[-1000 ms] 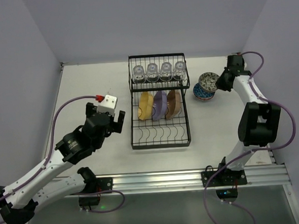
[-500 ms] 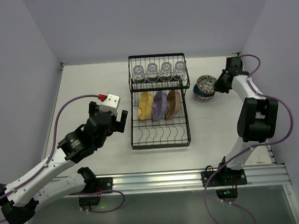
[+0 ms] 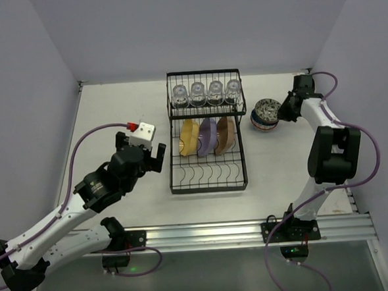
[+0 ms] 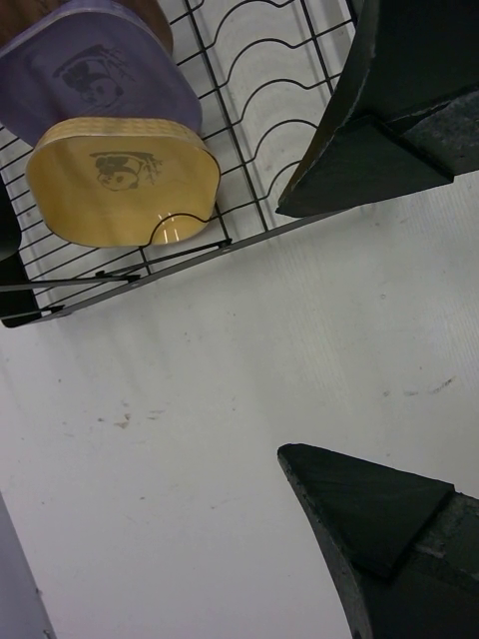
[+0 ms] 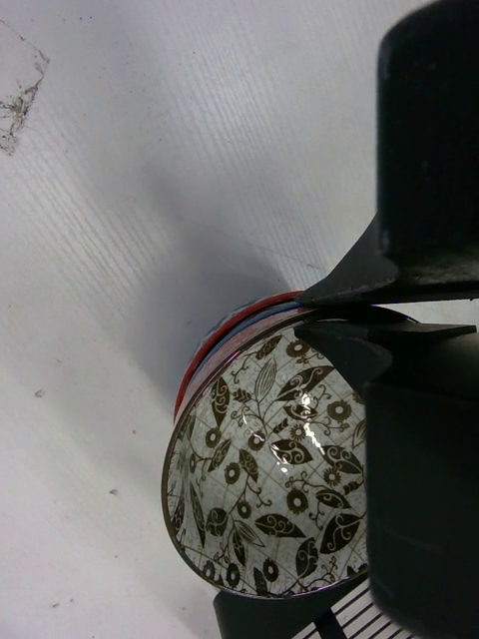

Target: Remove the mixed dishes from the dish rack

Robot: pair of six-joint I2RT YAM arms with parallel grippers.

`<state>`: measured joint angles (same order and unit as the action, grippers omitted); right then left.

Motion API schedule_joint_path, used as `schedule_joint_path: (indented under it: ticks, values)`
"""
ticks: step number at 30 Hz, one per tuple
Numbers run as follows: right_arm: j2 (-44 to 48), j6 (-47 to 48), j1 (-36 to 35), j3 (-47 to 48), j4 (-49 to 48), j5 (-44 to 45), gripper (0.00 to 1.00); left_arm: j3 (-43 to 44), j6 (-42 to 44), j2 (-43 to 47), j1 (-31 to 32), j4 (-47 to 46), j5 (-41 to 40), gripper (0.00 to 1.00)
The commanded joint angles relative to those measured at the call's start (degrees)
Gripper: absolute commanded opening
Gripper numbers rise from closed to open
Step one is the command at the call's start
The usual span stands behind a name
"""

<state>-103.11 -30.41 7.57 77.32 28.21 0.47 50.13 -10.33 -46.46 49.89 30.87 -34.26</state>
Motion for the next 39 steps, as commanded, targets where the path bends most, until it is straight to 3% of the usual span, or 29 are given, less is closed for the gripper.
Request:
schedule_joint_path:
  ticks: [1, 14, 26, 29, 30, 31, 36, 39]
  values:
    - [3.43, 0.27, -0.01, 0.55, -2.98, -1.96, 0.09, -0.30, 0.22, 0.49, -0.05, -2.75, 0.16, 1.00]
    - [3.36, 1.41, -2.21, 0.90, -0.79, -1.70, 0.19, -0.29, 0.04, 1.02, -0.05, -2.40, 0.60, 1.00]
    - [8.97, 1.15, -2.04, 1.78, 1.76, -0.56, 0.65, 0.93, -1.53, -1.09, -0.58, -1.78, 0.51, 1.00]
    - [13.19, 0.80, -1.77, 1.34, 2.73, 0.85, 0.84, 2.42, -3.38, -2.93, -2.86, -1.61, 4.80, 1.00]
    - [14.50, 0.62, -1.77, 0.56, 2.91, 1.02, 0.96, 2.95, -4.86, -3.72, -3.56, -1.95, 8.56, 1.00]
    - [16.08, 0.45, -1.77, -0.14, 2.91, 1.11, 0.99, 3.22, -5.83, -4.08, -4.70, -2.13, 10.16, 1.00]
    - [31.89, 0.09, -1.77, -7.77, 2.12, -0.64, 0.99, 1.56, -13.91, -5.83, -6.21, -10.45, 24.81, 1.00]
    - [44.10, -0.95, -1.69, -16.37, -3.50, -12.83, 0.99, -1.42, -17.52, -8.56, -7.00, -19.16, 32.66, 1.00]
